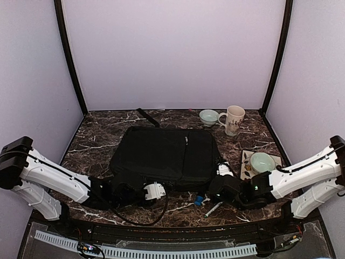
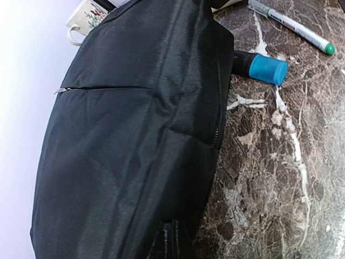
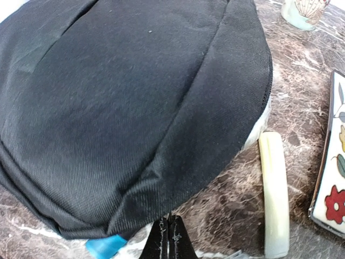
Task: Pack the student bag
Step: Zip the student bag into the largest pocket of the bag, then hold the largest pocket of the student bag.
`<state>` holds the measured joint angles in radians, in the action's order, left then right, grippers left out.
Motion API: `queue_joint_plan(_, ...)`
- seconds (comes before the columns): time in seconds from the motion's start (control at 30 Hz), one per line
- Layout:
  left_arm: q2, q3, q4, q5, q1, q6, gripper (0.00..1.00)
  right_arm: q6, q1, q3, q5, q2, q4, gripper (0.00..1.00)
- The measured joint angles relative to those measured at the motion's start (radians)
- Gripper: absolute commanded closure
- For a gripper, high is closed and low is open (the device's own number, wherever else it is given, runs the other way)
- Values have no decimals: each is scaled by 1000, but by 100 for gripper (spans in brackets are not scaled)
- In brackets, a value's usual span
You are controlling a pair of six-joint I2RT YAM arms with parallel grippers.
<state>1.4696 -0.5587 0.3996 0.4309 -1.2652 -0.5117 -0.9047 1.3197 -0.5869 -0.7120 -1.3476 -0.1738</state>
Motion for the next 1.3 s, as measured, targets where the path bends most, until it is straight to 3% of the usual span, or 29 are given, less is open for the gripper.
queue_joint_plan(0.37,-46,5,-39,-8,0,46,100,98,-90,3,53,1,72,100)
queue_joint_plan(0.5,-55,5,-67,-28,0,73,84,160,-91,3,121,1,110,100)
queue_joint_plan(0.7,-104,2,-131,-42,-26,109,42,253,-55,-40,248,-82,195,100)
queue_joint_plan(1.0,-137,-15,-210,-45,-121,138,43,322,30,-193,354,-220,269,100)
queue_joint_plan(1.13,-109,-15,-177,-8,-125,123,52,328,34,-193,365,-220,277,100)
queue_joint_plan(1.3,-71,-14,-112,51,-125,85,55,328,42,-191,375,-219,279,100)
